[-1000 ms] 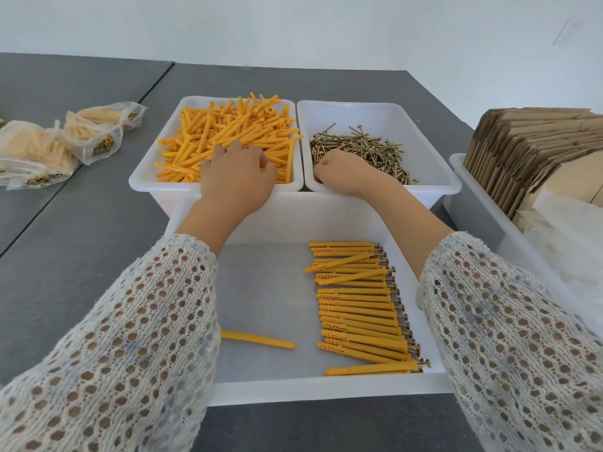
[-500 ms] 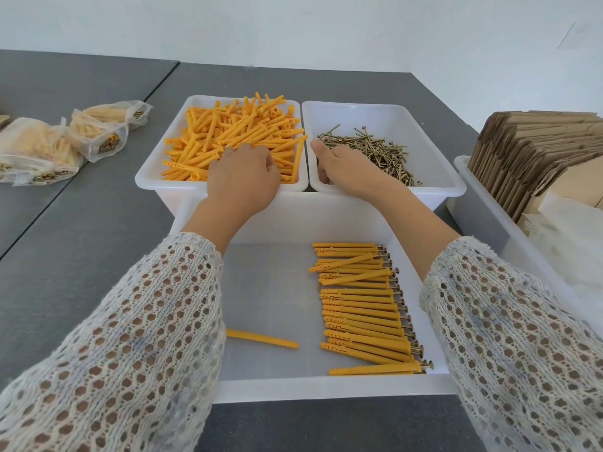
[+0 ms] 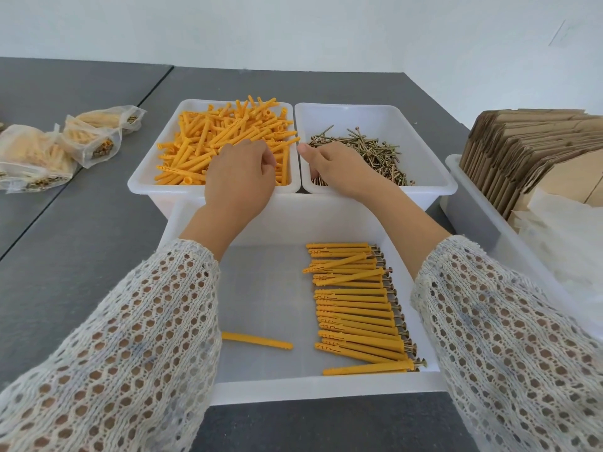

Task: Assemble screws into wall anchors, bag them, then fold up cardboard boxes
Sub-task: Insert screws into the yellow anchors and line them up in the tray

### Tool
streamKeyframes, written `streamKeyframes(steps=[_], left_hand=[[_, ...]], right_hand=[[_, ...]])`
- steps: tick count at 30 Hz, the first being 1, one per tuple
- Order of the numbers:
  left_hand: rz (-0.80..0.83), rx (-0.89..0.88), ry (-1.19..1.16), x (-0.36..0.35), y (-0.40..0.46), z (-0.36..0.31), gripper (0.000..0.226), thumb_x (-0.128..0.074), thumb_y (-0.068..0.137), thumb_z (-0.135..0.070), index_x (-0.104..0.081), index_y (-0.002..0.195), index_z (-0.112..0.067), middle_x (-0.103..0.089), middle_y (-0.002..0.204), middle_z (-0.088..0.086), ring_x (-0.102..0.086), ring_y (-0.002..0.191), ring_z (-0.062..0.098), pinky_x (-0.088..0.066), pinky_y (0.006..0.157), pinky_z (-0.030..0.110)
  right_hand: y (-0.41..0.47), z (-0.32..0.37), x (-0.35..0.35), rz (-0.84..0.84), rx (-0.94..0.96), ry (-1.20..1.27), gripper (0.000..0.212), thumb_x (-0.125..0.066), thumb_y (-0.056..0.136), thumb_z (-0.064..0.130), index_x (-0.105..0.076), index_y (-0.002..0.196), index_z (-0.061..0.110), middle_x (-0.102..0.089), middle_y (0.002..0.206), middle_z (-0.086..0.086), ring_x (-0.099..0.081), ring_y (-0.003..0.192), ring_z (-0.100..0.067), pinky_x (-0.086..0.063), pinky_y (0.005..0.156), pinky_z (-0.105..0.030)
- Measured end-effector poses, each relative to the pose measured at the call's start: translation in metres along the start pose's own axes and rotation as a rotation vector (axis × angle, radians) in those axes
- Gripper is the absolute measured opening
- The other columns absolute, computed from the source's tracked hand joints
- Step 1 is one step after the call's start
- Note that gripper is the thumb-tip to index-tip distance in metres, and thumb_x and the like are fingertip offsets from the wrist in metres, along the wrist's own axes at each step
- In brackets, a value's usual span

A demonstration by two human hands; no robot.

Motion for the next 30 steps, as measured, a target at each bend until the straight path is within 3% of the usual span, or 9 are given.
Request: streamKeyframes(steps=[2,7,12,17,30], left_hand=[[-0.026,-0.019,-0.023,0.002,-0.001,-0.002,0.025,-0.046,0.088,-0.007,-0.067,0.099,-0.015,-0.065,0.1,0.004,-0.055,0.096,0.028,-0.049,0.076,0.045],[-0.083,-0.095,-0.01,0.005,-0.001,-0.009,0.027,-0.046,0.085,-0.002,-0.064,0.103,-0.012,-0.062,0.101,0.006,-0.05,0.094,0.028,-0.038,0.074,0.035],[-0.108,-0.121,0.031,0.005,-0.001,-0.011,0.028,-0.047,0.086,-0.004,-0.063,0.108,-0.013,-0.06,0.107,0.007,-0.048,0.098,0.028,-0.038,0.079,0.035],[-0.101,-0.086,0.058,0.002,0.001,-0.007,0.026,-0.048,0.09,-0.009,-0.063,0.11,-0.013,-0.059,0.11,0.009,-0.047,0.101,0.03,-0.039,0.085,0.037],[-0.131,-0.096,0.062,0.004,0.001,-0.007,0.025,-0.049,0.09,-0.011,-0.063,0.11,-0.013,-0.056,0.109,0.009,-0.046,0.099,0.029,-0.038,0.086,0.036]], right_hand=[[0.001,0.002,0.0,0.0,0.018,-0.021,0.063,-0.037,0.099,0.059,-0.055,0.066,0.008,-0.053,0.048,0.013,-0.047,0.047,0.0,-0.035,0.053,-0.013],[0.003,0.0,0.0,-0.007,0.027,-0.084,0.053,-0.049,0.097,0.053,-0.041,0.061,0.016,-0.042,0.055,0.008,-0.037,0.048,-0.007,-0.029,0.052,-0.024],[0.004,-0.009,-0.001,-0.017,-0.033,-0.061,0.043,-0.052,0.098,0.039,-0.047,0.063,0.014,-0.044,0.057,0.004,-0.039,0.051,-0.011,-0.034,0.053,-0.026],[0.002,-0.01,-0.003,0.007,-0.062,-0.025,0.041,-0.048,0.1,0.038,-0.058,0.07,0.012,-0.051,0.06,0.001,-0.041,0.049,-0.01,-0.034,0.052,-0.025],[0.0,-0.007,-0.002,0.008,-0.083,-0.027,0.041,-0.046,0.102,0.032,-0.06,0.073,0.007,-0.046,0.054,0.004,-0.039,0.048,-0.01,-0.033,0.051,-0.024]])
Point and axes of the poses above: each hand's wrist, its own y-axis towards the middle knuckle, its own x-axis out of the back of the hand, z = x × y, the point moved 10 cm from there along y, towards the middle knuckle
